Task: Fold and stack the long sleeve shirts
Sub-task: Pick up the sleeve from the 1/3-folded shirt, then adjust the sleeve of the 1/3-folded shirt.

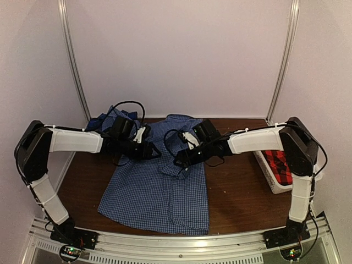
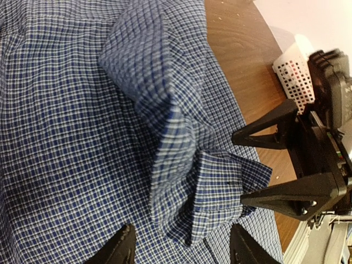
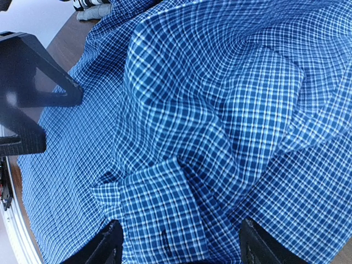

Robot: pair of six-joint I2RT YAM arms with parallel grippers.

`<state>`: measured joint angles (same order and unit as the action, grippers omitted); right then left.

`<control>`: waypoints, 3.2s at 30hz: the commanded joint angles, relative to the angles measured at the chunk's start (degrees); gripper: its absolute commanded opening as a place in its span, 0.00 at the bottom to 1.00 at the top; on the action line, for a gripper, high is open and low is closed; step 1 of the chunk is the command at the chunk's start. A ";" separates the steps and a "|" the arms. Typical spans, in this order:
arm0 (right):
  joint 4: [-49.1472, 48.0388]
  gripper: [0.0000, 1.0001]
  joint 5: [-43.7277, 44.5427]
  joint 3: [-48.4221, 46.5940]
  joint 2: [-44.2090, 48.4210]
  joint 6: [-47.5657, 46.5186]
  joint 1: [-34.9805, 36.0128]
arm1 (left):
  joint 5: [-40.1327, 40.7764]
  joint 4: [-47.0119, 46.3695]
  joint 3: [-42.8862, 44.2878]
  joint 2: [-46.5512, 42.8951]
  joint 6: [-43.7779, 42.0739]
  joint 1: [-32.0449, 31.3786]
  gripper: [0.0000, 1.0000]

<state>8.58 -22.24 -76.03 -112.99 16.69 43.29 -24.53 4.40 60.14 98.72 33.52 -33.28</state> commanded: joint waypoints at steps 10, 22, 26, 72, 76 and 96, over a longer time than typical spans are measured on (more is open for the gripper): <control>3.35 0.69 -3.32 -1.52 -0.76 -2.58 2.02 | -5.51 -3.47 2.38 7.42 4.18 1.28 0.59; 0.98 0.68 -4.87 9.86 12.01 0.66 7.18 | -11.64 -0.51 4.02 10.29 3.13 -0.35 0.52; 1.82 0.70 1.06 10.19 12.06 0.41 7.16 | -12.96 -0.12 4.02 10.34 3.13 -0.63 0.42; -3.33 0.00 -0.93 9.55 17.55 5.78 0.88 | -10.18 9.22 28.03 17.54 2.68 0.58 0.23; -3.43 0.00 0.05 4.06 19.03 10.81 -3.07 | -8.32 9.25 30.65 15.75 4.14 4.21 0.37; -6.44 0.00 -10.54 -46.51 -10.48 13.14 -6.77 | -6.80 -6.05 9.35 6.05 9.65 9.09 0.48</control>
<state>5.37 -26.74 -116.92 -120.86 28.47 36.86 -30.83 5.61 70.96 103.81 41.32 -24.23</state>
